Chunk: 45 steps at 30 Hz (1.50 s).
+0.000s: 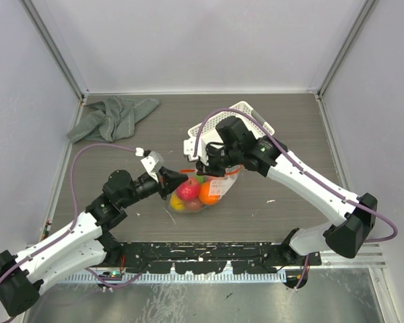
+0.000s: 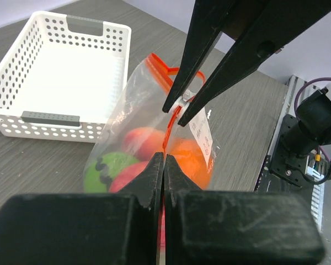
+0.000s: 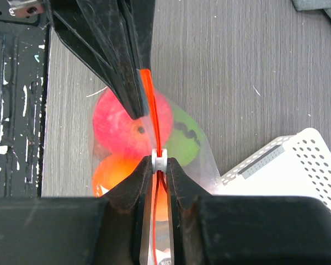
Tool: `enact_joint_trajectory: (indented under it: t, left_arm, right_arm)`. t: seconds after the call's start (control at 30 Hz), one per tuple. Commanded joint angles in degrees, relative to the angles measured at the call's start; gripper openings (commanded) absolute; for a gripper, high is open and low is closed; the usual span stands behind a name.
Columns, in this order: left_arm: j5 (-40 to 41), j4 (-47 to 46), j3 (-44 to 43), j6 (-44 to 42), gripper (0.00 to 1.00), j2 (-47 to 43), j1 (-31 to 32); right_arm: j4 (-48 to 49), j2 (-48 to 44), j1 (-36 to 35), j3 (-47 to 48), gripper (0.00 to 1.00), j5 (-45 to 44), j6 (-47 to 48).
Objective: Place the food in the zip-top bag and seal the zipper
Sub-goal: Zip the zipper food storage bag at the center of the board.
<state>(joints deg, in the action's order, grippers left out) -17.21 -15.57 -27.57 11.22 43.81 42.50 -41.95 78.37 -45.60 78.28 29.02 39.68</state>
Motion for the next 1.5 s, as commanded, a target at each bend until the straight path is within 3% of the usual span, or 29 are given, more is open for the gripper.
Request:
enact_joint_trajectory:
  t: [0.0,0.33,0.57,0.73,0.9,1.27,1.4,1.47]
  left_arm:
    - [4.8,-0.3,0.5,0.1,0.0,-3.3,-0.3]
    - [16.6,3.9,3.3,1.6,0.0,-7.3,-0.3]
    - [9.7,4.0,3.3,1.9,0.02,-8.6,-0.3]
    - [4.9,3.2,0.2,0.3,0.34,-6.9,-0.3]
    - [3.5,2.2,-3.0,-1.5,0.5,-2.0,-0.4]
    - [0.6,-0.7,-6.7,-4.6,0.52,5.2,-0.3]
    - [-0.3,-2.1,-7.1,-4.2,0.46,6.5,-0.4]
    - [-0.7,-2.3,-7.2,-3.8,0.37,7.0,-0.4]
  right_arm:
    - [0.5,-2.7,1.3,0.2,0.01,-4.8,-2.1]
    - [2.3,-3.7,1.3,0.9,0.01,-6.8,-5.6]
    - [3.7,-4.8,1.2,-1.0,0.01,-3.0,-5.6]
    - [4.3,-4.7,1.2,-1.3,0.01,-2.5,-5.5]
    - [4.3,-4.4,1.2,-1.4,0.01,-1.5,-5.5]
    - [4.1,-4.4,1.1,-2.0,0.01,-0.8,-4.8]
    - [4.1,-4.1,1.1,-2.1,0.01,-0.3,-4.9]
    - [4.1,-4.0,1.0,-2.1,0.01,-0.1,-4.9]
